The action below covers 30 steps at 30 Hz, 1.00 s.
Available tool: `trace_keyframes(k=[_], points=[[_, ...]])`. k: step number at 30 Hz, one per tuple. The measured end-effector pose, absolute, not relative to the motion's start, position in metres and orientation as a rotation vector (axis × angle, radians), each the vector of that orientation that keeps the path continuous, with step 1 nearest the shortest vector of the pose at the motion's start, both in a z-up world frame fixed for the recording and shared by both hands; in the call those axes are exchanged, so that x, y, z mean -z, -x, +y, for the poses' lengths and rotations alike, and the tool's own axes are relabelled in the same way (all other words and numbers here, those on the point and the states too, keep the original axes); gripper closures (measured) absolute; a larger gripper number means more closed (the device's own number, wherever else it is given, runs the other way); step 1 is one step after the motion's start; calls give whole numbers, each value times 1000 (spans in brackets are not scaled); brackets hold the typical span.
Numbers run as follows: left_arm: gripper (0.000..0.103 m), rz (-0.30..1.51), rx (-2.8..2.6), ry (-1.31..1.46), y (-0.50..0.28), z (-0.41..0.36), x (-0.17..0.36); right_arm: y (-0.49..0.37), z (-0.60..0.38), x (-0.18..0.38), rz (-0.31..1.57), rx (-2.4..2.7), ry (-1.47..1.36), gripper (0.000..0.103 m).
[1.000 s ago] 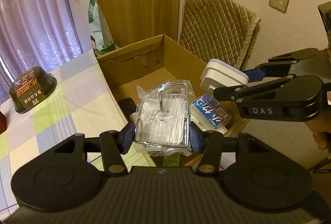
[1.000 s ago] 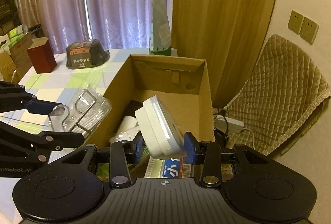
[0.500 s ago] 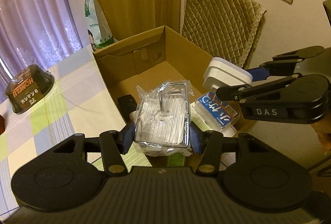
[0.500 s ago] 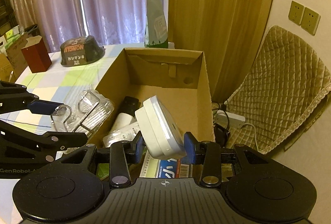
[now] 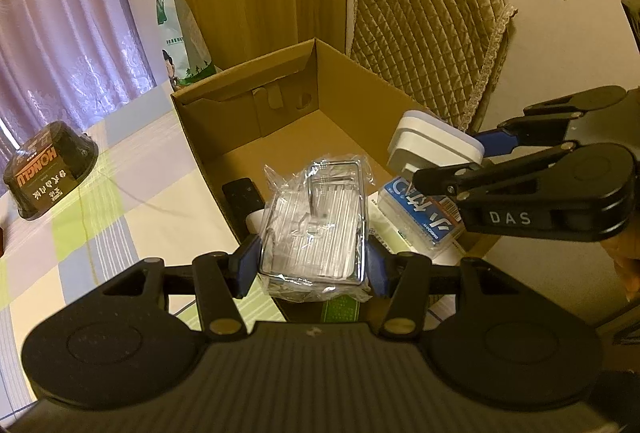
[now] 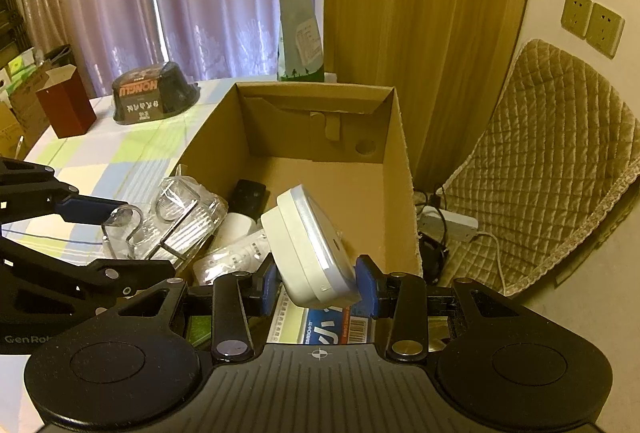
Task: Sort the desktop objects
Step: 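Lower both items into the cardboard box and open both tools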
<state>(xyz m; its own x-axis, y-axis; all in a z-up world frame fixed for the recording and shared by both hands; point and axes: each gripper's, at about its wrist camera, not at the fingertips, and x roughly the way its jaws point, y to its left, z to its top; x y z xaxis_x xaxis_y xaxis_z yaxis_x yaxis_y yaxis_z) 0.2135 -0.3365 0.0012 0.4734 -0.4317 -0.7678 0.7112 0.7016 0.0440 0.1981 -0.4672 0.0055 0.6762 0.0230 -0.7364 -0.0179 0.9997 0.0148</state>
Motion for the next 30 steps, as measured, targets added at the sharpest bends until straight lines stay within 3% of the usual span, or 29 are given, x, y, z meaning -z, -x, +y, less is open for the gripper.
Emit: trace_keyframes(k=[18,21,23,30], points=[[53,817,721,-388,-218,-340,3,-204,-463,-3,825,-25,-5,63],[51,807,718,-377,-219,-340,2,-204,-463,-2,823,-27,-10,62],[42,797,721,-371,-218,-339,0,-203,-463,-2,819,-32,-10,62],[42,777,708,-366,-218,-336,-7,-199,-462,-5,800,-19,-11,62]])
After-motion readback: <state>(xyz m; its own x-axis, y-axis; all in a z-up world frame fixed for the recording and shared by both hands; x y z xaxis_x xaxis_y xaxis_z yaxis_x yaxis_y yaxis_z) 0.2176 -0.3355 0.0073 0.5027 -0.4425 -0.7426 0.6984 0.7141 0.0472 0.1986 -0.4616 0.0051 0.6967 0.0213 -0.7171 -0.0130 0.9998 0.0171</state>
